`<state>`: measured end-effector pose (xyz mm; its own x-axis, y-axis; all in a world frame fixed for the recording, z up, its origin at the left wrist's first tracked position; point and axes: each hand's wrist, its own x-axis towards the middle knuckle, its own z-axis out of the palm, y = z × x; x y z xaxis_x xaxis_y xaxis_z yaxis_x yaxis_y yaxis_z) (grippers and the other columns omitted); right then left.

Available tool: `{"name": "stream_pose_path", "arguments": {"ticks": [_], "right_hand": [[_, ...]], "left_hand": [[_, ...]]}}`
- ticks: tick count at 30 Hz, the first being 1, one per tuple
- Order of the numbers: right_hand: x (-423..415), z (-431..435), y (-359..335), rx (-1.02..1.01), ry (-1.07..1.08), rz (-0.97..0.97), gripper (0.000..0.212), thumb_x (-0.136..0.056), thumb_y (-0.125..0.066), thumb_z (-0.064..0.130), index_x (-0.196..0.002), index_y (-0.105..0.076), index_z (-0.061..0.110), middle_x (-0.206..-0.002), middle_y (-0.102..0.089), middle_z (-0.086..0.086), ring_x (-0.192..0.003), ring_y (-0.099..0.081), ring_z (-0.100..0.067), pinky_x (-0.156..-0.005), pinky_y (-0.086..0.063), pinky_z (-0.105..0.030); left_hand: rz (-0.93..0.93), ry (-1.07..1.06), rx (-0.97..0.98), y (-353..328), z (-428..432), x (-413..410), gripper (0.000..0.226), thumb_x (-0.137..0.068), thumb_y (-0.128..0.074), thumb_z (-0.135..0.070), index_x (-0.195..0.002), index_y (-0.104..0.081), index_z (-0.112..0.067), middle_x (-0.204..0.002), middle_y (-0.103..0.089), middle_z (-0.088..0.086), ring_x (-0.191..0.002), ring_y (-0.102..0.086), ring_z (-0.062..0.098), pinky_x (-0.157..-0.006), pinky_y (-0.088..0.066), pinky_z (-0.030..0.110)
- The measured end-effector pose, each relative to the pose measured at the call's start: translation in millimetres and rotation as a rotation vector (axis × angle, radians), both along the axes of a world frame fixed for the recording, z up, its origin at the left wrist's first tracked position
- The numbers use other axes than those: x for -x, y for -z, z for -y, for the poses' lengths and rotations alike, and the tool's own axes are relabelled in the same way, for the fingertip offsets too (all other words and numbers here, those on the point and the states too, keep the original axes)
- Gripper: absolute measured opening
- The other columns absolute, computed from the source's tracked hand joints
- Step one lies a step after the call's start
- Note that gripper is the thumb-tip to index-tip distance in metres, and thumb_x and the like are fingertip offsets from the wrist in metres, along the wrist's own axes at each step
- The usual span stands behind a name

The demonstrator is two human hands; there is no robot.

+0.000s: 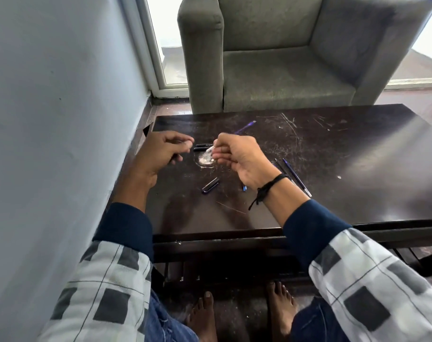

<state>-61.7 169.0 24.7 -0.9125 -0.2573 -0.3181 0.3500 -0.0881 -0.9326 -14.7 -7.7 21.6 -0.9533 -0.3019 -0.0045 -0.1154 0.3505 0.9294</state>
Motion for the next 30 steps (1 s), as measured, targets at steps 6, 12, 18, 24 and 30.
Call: {"name": "stream_pose_path", "arguments": {"ticks": [6,12,18,24,30], "right_hand": [[7,-5,2,0.027,0.061,-0.001,0.007,-0.085,-0.063,0.006,-0.082,-0.069,0.004,-0.07,-0.07,-0.009,-0.055,-0.062,-0.013,-0.054,-0.051,-0.02],[7,0,8,0.007,0.033,-0.041,0.011,-0.084,-0.064,0.004,-0.092,-0.07,0.0,-0.067,-0.07,-0.008,-0.055,-0.062,-0.013,-0.052,-0.049,-0.018],[7,-1,12,-0.015,0.03,-0.031,0.012,-0.084,-0.065,0.006,-0.093,-0.072,0.0,-0.074,-0.071,-0.011,-0.058,-0.063,-0.013,-0.054,-0.05,-0.019],[7,-6,14,0.068,0.008,0.015,0.016,-0.084,-0.071,0.008,-0.098,-0.074,0.0,-0.079,-0.075,-0.011,-0.061,-0.066,-0.012,-0.061,-0.053,-0.02],[4,-3,15,0.045,-0.043,0.031,0.013,-0.084,-0.072,0.008,-0.097,-0.076,0.007,-0.08,-0.074,-0.007,-0.061,-0.064,-0.01,-0.058,-0.051,-0.018]], "left_hand": [[0.096,0.124,0.021,2,-7,1,0.016,-0.093,-0.068,-0.011,-0.101,-0.078,-0.02,-0.083,-0.075,0.003,-0.064,-0.057,0.009,-0.059,-0.044,0.021],[0.124,0.188,0.017,3,-12,2,0.018,-0.094,-0.065,-0.008,-0.1,-0.076,-0.022,-0.084,-0.075,0.006,-0.062,-0.058,0.007,-0.058,-0.045,0.021],[0.122,0.228,-0.006,0,-13,0,0.021,-0.096,-0.063,-0.008,-0.103,-0.076,-0.023,-0.084,-0.075,0.005,-0.061,-0.058,0.006,-0.058,-0.045,0.02],[0.092,0.235,-0.041,-1,-13,-2,0.021,-0.094,-0.065,-0.007,-0.104,-0.076,-0.02,-0.092,-0.076,0.015,-0.06,-0.057,0.008,-0.06,-0.042,0.022],[0.078,0.206,-0.041,1,-14,-1,0.018,-0.092,-0.068,-0.008,-0.102,-0.077,-0.02,-0.082,-0.077,0.003,-0.059,-0.059,0.005,-0.058,-0.045,0.019]]}}
